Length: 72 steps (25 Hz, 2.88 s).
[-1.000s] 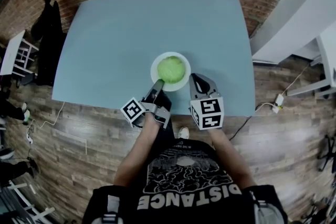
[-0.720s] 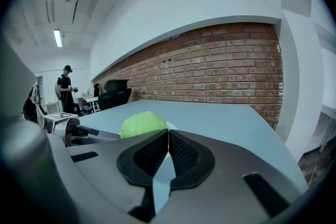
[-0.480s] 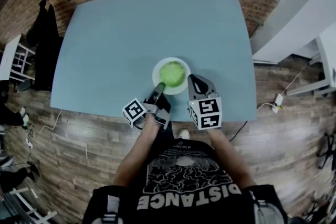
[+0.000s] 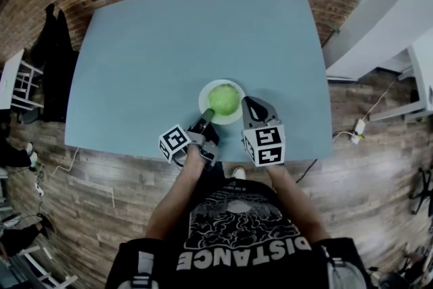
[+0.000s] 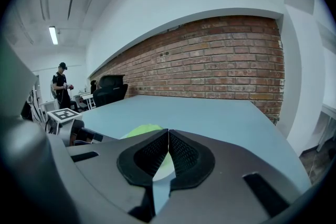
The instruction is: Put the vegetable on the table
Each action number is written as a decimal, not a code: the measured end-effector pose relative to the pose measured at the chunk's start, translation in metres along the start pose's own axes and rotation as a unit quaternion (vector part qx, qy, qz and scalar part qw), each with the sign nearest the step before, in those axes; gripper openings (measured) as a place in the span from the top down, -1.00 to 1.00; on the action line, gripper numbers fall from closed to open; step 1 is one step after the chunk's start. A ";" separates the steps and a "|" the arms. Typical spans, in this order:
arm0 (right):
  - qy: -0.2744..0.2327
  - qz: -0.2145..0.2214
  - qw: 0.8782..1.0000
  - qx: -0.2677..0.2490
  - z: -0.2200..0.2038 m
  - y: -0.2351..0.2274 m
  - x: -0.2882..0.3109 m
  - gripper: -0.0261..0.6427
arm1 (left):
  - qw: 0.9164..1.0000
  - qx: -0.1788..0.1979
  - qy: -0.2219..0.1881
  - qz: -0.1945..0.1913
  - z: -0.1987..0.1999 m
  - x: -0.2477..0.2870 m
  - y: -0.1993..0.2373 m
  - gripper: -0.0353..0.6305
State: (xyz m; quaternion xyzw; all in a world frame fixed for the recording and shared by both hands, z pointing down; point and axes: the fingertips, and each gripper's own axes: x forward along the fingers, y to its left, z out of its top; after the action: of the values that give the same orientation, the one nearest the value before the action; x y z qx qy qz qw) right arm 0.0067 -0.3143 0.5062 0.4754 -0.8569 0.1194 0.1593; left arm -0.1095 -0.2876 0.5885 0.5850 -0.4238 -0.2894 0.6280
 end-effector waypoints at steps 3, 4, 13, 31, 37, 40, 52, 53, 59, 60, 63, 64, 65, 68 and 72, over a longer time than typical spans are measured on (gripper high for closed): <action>0.005 -0.004 1.000 0.003 -0.001 -0.003 0.003 0.89 | 1.000 0.003 0.008 0.012 0.002 0.005 0.004 0.82; 0.006 -0.004 1.000 0.005 -0.001 -0.004 0.004 0.89 | 1.000 0.004 0.011 0.015 0.002 0.007 0.005 0.82; 0.004 -0.004 1.000 0.014 0.000 -0.008 0.010 0.89 | 0.998 0.008 0.031 0.051 0.001 0.014 0.014 0.80; 0.015 0.001 1.000 0.020 -0.011 -0.009 0.010 0.89 | 0.995 0.037 0.028 0.084 0.010 0.017 0.014 0.78; 0.019 0.007 0.999 0.026 -0.013 -0.008 0.011 0.89 | 0.992 0.060 0.032 0.106 0.013 0.017 0.018 0.74; 0.020 0.008 0.999 0.028 -0.013 -0.007 0.011 0.89 | 0.990 0.075 0.036 0.114 0.015 0.017 0.016 0.74; 0.024 0.010 0.999 0.037 -0.014 -0.010 0.011 0.89 | 0.973 0.141 0.051 0.177 0.018 0.017 0.025 0.73; 0.024 0.011 0.999 0.037 -0.014 -0.010 0.012 0.89 | 0.970 0.149 0.054 0.183 0.018 0.017 0.026 0.71; 0.026 0.014 0.999 0.038 -0.017 -0.006 0.012 0.89 | 0.953 0.203 0.059 0.217 0.023 0.012 0.029 0.59; 0.027 0.014 0.999 0.038 -0.018 -0.006 0.012 0.89 | 0.950 0.210 0.061 0.221 0.023 0.012 0.030 0.59; 0.028 0.015 0.999 0.037 -0.019 -0.004 0.011 0.89 | 0.941 0.232 0.066 0.236 0.022 0.011 0.033 0.58; 0.029 0.015 0.999 0.036 -0.020 -0.004 0.011 0.89 | 0.939 0.237 0.067 0.242 0.022 0.011 0.034 0.58; 0.029 0.015 0.999 0.037 -0.020 -0.004 0.011 0.89 | 0.936 0.240 0.068 0.248 0.023 0.011 0.034 0.58; 0.031 0.015 0.999 0.038 -0.020 -0.004 0.011 0.89 | 0.924 0.268 0.062 0.266 0.028 0.010 0.030 0.59; 0.031 0.016 0.999 0.038 -0.020 -0.005 0.011 0.89 | 0.894 0.355 0.043 0.271 0.038 0.010 0.010 0.59</action>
State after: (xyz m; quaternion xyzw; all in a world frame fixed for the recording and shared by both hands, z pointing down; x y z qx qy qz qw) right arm 0.0087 -0.3182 0.5286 0.4637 -0.8537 0.1694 0.1656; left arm -0.1392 -0.3139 0.5984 0.6434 -0.6130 0.0871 0.4503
